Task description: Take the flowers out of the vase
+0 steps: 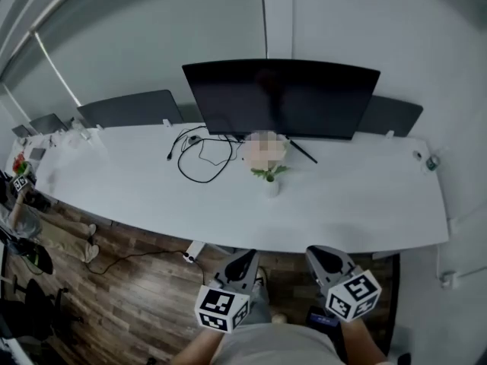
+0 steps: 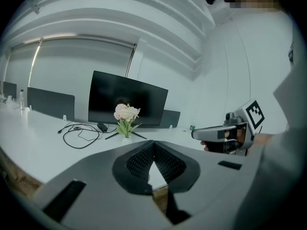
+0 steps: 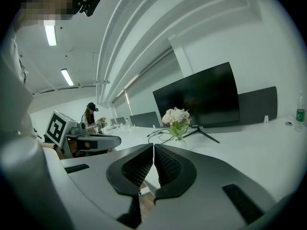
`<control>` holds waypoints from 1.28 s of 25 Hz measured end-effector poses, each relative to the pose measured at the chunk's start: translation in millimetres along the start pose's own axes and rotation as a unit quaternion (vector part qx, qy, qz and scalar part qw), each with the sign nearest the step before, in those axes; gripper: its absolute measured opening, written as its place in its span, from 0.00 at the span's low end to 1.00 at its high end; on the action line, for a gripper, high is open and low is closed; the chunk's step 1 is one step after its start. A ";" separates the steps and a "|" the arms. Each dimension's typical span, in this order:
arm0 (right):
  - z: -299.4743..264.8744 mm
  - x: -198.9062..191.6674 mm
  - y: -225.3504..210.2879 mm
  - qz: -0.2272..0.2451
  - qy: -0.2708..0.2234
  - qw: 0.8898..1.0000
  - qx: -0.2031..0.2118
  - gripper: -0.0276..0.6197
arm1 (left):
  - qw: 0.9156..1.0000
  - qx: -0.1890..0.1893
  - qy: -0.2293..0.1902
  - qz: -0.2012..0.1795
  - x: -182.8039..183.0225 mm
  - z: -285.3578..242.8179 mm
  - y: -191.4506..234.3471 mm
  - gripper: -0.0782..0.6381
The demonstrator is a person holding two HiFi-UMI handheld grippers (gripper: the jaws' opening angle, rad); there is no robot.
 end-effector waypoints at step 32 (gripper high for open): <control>-150.2 78.2 -86.2 0.001 0.019 0.999 -0.029 0.09 | 0.999 -0.018 0.045 0.011 51.8 -133.3 133.9 0.11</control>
Point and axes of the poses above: the fingertips, and each gripper's own axes: z backward along the fingers, y to its left, x out of its top, the point moved 6 cm from there along z, backward along the fingers, and after that the axes turned 13 degrees about -x, right-handed, at the moved point
